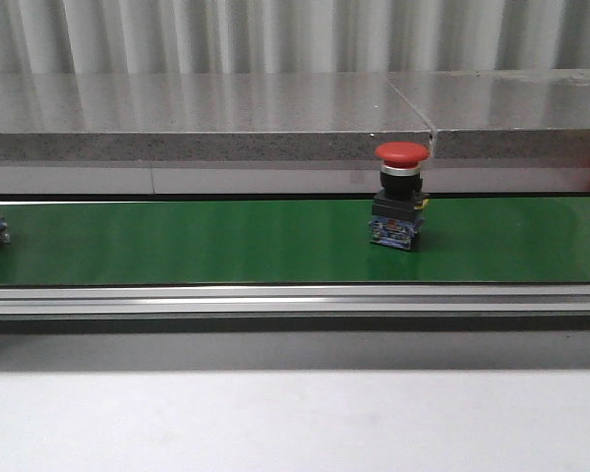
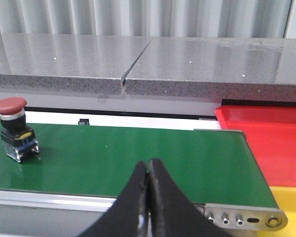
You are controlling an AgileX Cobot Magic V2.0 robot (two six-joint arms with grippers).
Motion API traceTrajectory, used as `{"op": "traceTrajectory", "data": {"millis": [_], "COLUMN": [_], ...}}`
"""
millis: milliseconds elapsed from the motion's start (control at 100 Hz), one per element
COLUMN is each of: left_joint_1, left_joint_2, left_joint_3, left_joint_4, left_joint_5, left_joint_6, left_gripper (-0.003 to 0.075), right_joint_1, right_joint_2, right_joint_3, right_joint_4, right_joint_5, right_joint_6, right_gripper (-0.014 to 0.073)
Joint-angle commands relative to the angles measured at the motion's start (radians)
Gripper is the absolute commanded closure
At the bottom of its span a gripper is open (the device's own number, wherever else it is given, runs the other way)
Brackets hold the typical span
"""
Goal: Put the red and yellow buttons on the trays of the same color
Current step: 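Grasp the red button off the belt with the right gripper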
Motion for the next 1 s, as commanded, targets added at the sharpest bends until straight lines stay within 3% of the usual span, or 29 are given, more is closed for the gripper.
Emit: {"op": "traceTrajectory", "data": {"millis": [0, 240, 500, 640, 990], "left_joint_1": [-0.009, -0.009, -0.009, -0.009, -0.009], "left_joint_2": [0.008, 0.008, 0.008, 0.008, 0.008], "left_joint_3": [-0.026, -0.026, -0.026, -0.026, -0.026], "left_joint_4": [-0.002, -0.002, -0.002, -0.002, -0.002], "left_joint_5": [-0.066, -0.062, -0.062, -0.062, -0.062], "left_joint_6": [-0.001, -0.001, -0.001, -0.001, -0.001], "left_gripper": [0.0741, 0.0741, 0.0741, 0.0741, 0.0741], "right_joint_1": [-0.002, -0.002, -0.002, -0.002, -0.002], "right_joint_2": [-0.003, 0.139, 0.464, 0.620, 0.803], "right_joint_3": [-0.044, -0.193, -0.500, -0.633, -0.691], "right_joint_4": [0.004, 0.039, 0.039, 0.043, 0.046], "right_joint_5": [-0.091, -0.022, 0.353, 0.483, 0.479], "right_joint_6": [-0.002, -0.002, -0.002, -0.002, -0.002], "right_gripper": [0.0660, 0.0660, 0.0660, 0.0660, 0.0647]}}
